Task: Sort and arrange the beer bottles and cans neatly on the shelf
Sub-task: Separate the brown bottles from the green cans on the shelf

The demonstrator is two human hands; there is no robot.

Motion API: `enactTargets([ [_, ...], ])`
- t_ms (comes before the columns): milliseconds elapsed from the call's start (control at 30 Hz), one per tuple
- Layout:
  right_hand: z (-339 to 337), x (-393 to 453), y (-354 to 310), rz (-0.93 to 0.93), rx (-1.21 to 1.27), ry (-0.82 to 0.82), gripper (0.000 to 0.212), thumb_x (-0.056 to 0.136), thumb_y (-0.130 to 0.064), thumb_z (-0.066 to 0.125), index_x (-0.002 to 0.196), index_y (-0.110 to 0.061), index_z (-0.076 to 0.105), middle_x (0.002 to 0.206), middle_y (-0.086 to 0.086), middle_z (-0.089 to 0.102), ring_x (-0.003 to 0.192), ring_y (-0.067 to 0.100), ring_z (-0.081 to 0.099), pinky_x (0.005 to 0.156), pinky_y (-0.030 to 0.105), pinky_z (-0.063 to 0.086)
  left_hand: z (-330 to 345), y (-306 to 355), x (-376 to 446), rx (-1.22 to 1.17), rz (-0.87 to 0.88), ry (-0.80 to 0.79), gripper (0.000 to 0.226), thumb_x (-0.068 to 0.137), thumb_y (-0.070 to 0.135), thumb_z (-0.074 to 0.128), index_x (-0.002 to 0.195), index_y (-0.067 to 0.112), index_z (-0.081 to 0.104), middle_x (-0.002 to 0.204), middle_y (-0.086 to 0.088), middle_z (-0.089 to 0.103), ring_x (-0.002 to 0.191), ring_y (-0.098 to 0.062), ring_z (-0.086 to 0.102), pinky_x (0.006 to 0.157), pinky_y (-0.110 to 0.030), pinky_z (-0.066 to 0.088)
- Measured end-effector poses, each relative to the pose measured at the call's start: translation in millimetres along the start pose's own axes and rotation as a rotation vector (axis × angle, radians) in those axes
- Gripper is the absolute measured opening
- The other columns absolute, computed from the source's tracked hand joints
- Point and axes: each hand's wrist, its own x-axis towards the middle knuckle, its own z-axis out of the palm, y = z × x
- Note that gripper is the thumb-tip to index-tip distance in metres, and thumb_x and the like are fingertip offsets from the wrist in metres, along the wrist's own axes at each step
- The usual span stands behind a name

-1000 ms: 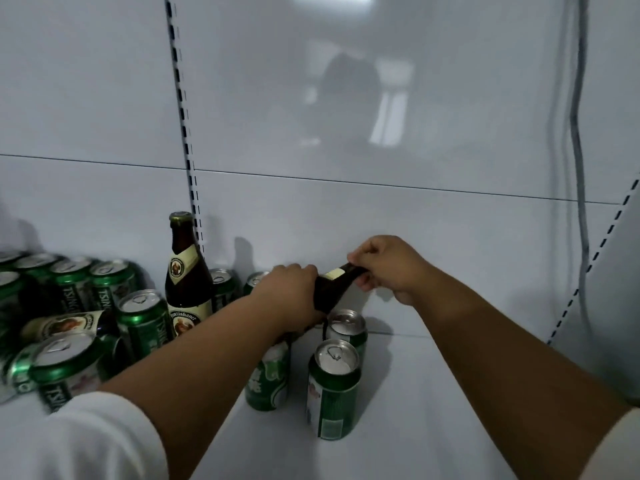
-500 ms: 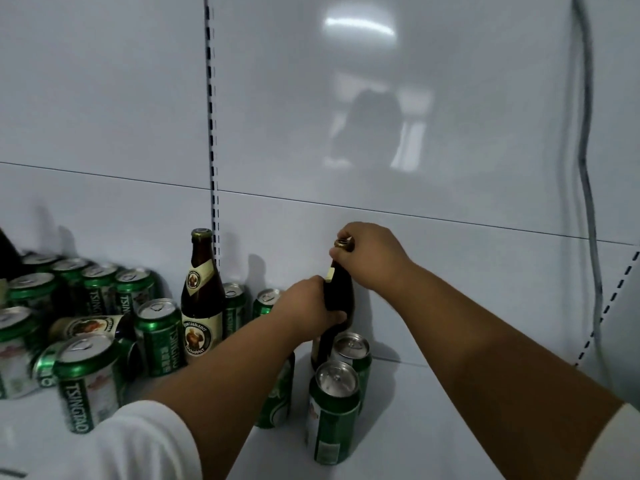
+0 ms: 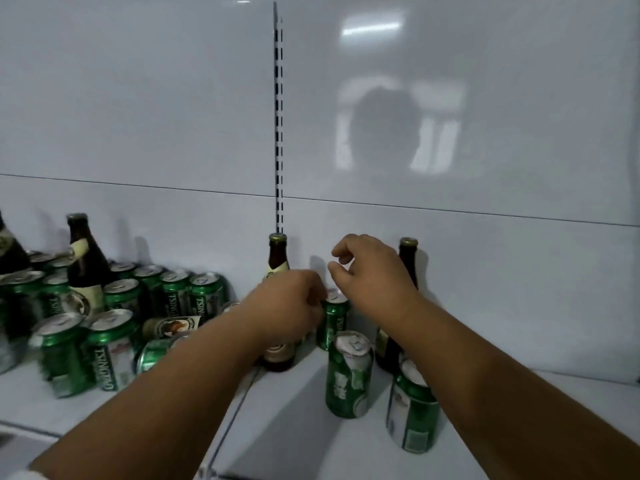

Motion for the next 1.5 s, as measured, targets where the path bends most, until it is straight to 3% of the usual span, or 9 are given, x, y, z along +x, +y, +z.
enactTargets([
  [267, 93.2, -34.6, -71.1, 0.307, 0.210, -0.145, 0.018, 0.097, -0.023, 0.053, 0.110, -0.024, 0.066, 0.107, -0.005, 0.068, 0.094, 0.010, 0.061, 0.082, 0.024, 0.048, -63.5, -109.6, -10.6, 0.073, -0.051, -0.142, 0.024, 0.091, 0.012, 0.054, 0.100, 0.025, 0.072, 0.100, 0.004, 0.068, 0.092, -0.015, 0.062, 0.081, -0.028, 0.051],
  [400, 140.5, -56.2, -78.6, 0.463, 0.347, -0.206, 0.024, 0.098, -0.022, 0.049, 0.116, -0.023, 0.066, 0.113, -0.002, 0.067, 0.098, 0.013, 0.062, 0.088, 0.035, 0.054, -60.2, -151.7, 2.1, 0.100, -0.037, -0.253, 0.025, 0.091, 0.009, 0.056, 0.096, 0.026, 0.073, 0.102, 0.004, 0.070, 0.094, -0.015, 0.063, 0.081, -0.030, 0.052],
  [533, 163.3, -67.2, -89.4, 0.532, 0.462, -0.146, 0.019, 0.099, -0.020, 0.052, 0.109, -0.022, 0.069, 0.106, -0.005, 0.069, 0.099, 0.011, 0.062, 0.095, 0.039, 0.052, -58.3, -178.1, 9.3, 0.233, 0.019, -0.304, 0.015, 0.088, 0.015, 0.059, 0.089, 0.026, 0.068, 0.101, 0.009, 0.067, 0.094, -0.013, 0.059, 0.081, -0.027, 0.048],
  [633, 168.8, -66.6, -104.1, 0.543, 0.536, -0.072, 0.021, 0.100, -0.023, 0.050, 0.098, -0.018, 0.070, 0.095, -0.003, 0.070, 0.092, 0.014, 0.063, 0.090, 0.039, 0.053, -58.9, -185.9, -0.2, 0.389, 0.074, -0.452, 0.017, 0.087, 0.018, 0.061, 0.103, 0.023, 0.067, 0.103, 0.004, 0.065, 0.094, -0.018, 0.059, 0.080, -0.029, 0.048],
  [767, 178.4, -60.5, -118.1, 0.662, 0.753, -0.106, 0.040, 0.103, -0.044, 0.038, 0.108, -0.021, 0.070, 0.103, -0.004, 0.071, 0.099, 0.011, 0.065, 0.093, 0.035, 0.052, -49.0, -194.9, -11.0, 0.463, 0.159, -0.596, 0.041, 0.076, 0.031, 0.075, 0.113, 0.020, 0.063, 0.109, -0.001, 0.068, 0.100, -0.022, 0.063, 0.089, -0.036, 0.052],
  [933, 192.6, -53.3, -119.8, 0.820, 0.854, -0.070, 0.059, 0.094, -0.065, 0.030, 0.103, -0.026, 0.074, 0.105, -0.004, 0.074, 0.104, 0.015, 0.065, 0.100, 0.042, 0.049, -29.6, -208.9, -16.3, 0.582, 0.270, -0.515, 0.066, 0.066, 0.045, 0.083, 0.123, 0.027, 0.056, 0.114, 0.000, 0.064, 0.105, -0.024, 0.061, 0.093, -0.039, 0.052],
  [1133, 191.3, -46.1, -126.7, 0.886, 0.840, -0.076, 0.061, 0.096, -0.065, 0.029, 0.097, -0.025, 0.075, 0.098, -0.002, 0.075, 0.099, 0.018, 0.066, 0.099, 0.045, 0.049, -29.7, -219.7, -19.1, 0.559, 0.279, -0.421, 0.044, 0.071, 0.050, 0.072, 0.105, 0.024, 0.062, 0.095, 0.000, 0.065, 0.085, -0.021, 0.064, 0.081, -0.039, 0.057],
  [1333, 174.5, -31.7, -135.5, 0.746, 0.909, -0.061, 0.062, 0.101, -0.056, 0.024, 0.109, -0.015, 0.069, 0.107, 0.002, 0.073, 0.100, 0.013, 0.067, 0.083, 0.028, 0.049, -58.4, -220.7, -15.8, 0.477, 0.270, -0.318, 0.035, 0.078, 0.046, 0.067, 0.100, 0.018, 0.061, 0.098, -0.005, 0.066, 0.086, -0.025, 0.063, 0.076, -0.032, 0.051],
  [1500, 159.9, -18.1, -144.5, 0.607, 0.867, 0.024, 0.056, 0.100, -0.054, 0.028, 0.113, -0.017, 0.068, 0.112, 0.001, 0.071, 0.109, 0.016, 0.065, 0.099, 0.037, 0.049, -89.9, -220.1, -12.9, 0.316, 0.241, -0.163, 0.052, 0.076, 0.037, 0.074, 0.122, 0.020, 0.057, 0.110, -0.003, 0.058, 0.100, -0.023, 0.058, 0.084, -0.031, 0.047],
])
